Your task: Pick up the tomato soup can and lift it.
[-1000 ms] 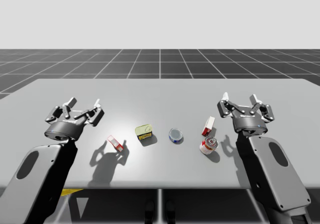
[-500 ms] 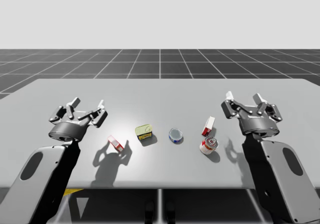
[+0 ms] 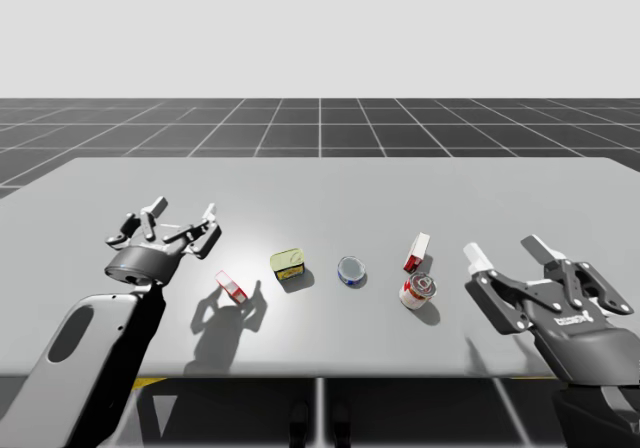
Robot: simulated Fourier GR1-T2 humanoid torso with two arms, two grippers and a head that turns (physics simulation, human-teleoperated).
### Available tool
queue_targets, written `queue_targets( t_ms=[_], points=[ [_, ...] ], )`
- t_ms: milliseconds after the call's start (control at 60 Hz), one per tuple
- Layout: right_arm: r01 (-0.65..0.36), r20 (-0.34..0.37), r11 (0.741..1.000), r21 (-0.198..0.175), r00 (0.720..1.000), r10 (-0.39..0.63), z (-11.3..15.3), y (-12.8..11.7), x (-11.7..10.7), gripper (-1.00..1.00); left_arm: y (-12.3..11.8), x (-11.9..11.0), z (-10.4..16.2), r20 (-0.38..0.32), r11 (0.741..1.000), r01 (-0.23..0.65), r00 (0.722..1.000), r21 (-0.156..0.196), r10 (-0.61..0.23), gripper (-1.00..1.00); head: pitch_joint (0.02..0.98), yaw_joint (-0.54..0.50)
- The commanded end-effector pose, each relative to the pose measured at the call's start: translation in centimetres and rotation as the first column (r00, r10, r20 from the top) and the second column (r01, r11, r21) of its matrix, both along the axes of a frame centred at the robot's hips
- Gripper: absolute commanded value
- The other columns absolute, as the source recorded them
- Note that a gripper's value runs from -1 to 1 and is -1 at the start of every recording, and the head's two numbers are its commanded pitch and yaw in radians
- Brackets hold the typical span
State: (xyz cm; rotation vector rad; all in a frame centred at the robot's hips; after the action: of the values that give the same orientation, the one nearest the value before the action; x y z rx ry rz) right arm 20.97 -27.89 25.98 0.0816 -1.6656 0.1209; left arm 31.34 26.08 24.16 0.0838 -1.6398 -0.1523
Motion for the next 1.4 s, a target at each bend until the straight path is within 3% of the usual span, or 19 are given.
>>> queue_targets(
  t_ms=[17, 150, 167, 183, 233, 333, 417, 517, 600, 633, 683, 750, 1050, 1367, 1400],
  points=[
    [-0.076, -0.040, 0.996, -0.053, 0.996, 0.074, -1.7, 0.2, -3.5, -1.00, -0.4, 0.0, -0.1, -0.002, 1.000, 0.006, 1.000, 0.005, -0.006, -1.00, 0.875, -0.40],
    [-0.163, -0.096, 0.986, -0.038, 0.983, 0.159, -3.7, 0.2, -4.5, -1.00, -0.4, 0.0, -0.2, -0.002, 1.000, 0.007, 1.000, 0.009, -0.007, -1.00, 0.876, -0.41],
    [-0.179, -0.110, 0.984, -0.028, 0.979, 0.175, -4.0, 0.2, -4.5, -1.00, -0.4, 0.0, -0.2, -0.002, 1.000, 0.007, 1.000, 0.009, -0.007, -1.00, 0.876, -0.41],
    [-0.208, -0.143, 0.978, 0.008, 0.968, 0.207, -4.8, 0.2, -4.8, -1.00, -0.5, 0.0, -0.2, -0.002, 1.000, 0.007, 1.000, 0.010, -0.007, -1.00, 0.877, -0.41],
    [-0.251, -0.177, 0.968, 0.026, 0.952, 0.252, -6.0, 0.2, -5.1, -1.00, -0.5, 0.0, -0.3, -0.001, 1.000, 0.007, 1.000, 0.011, -0.007, -1.00, 0.877, -0.41],
    [-0.290, -0.208, 0.957, 0.010, 0.935, 0.286, -8.1, 0.2, -5.2, -1.00, -0.6, 0.0, -0.3, -0.002, 1.000, 0.008, 1.000, 0.014, -0.008, -1.00, 0.879, -0.40],
    [-0.279, -0.238, 0.960, 0.030, 0.931, 0.278, -9.8, 0.6, -4.6, -1.00, -0.7, 0.0, -0.4, -0.002, 1.000, 0.009, 1.000, 0.018, -0.009, -1.00, 0.878, -0.40],
    [-0.256, -0.253, 0.967, 0.004, 0.935, 0.249, -11.1, 0.9, -3.6, -1.00, -0.8, 0.0, -0.6, -0.006, 1.000, 0.009, 1.000, 0.021, -0.009, -1.00, 0.879, -0.40],
    [-0.234, -0.284, 0.972, 0.004, 0.932, 0.226, -11.7, 0.9, -2.7, -1.00, -0.9, 0.0, -0.6, -0.010, 1.000, 0.009, 1.000, 0.020, -0.009, -1.00, 0.881, -0.40],
    [-0.217, -0.293, 0.976, -0.015, 0.934, 0.204, -12.2, 0.9, -2.1, -1.00, -0.9, 0.0, -0.6, -0.013, 1.000, 0.008, 1.000, 0.019, -0.008, -1.00, 0.882, -0.40],
    [-0.207, -0.300, 0.978, -0.007, 0.934, 0.195, -12.6, 1.1, -1.5, -1.00, -1.0, 0.0, -0.6, -0.015, 1.000, 0.008, 1.000, 0.017, -0.008, -1.00, 0.883, -0.39],
    [-0.181, -0.289, 0.983, -0.029, 0.943, 0.165, -13.2, 1.4, -0.8, -1.00, -1.0, 0.0, -0.6, -0.016, 1.000, 0.008, 1.000, 0.017, -0.008, -1.00, 0.884, -0.39],
    [-0.174, -0.312, 0.985, -0.011, 0.936, 0.162, -14.4, 3.0, 2.1, -1.00, -1.0, 0.0, -0.6, -0.015, 1.000, 0.005, 1.000, 0.014, -0.005, -1.00, 0.883, -0.39],
    [-0.155, -0.329, 0.987, -0.038, 0.935, 0.134, -14.7, 3.5, 3.5, -1.00, -1.0, 0.0, -0.6, -0.014, 1.000, 0.008, 1.000, 0.015, -0.008, -1.00, 0.874, -0.38],
    [-0.142, -0.312, 0.988, -0.063, 0.943, 0.116, -14.9, 3.4, 3.5, -0.67, -0.9, 0.0, -0.6, -0.014, 1.000, 0.008, 1.000, 0.015, -0.008, -1.00, 0.871, -0.39]
  ],
)
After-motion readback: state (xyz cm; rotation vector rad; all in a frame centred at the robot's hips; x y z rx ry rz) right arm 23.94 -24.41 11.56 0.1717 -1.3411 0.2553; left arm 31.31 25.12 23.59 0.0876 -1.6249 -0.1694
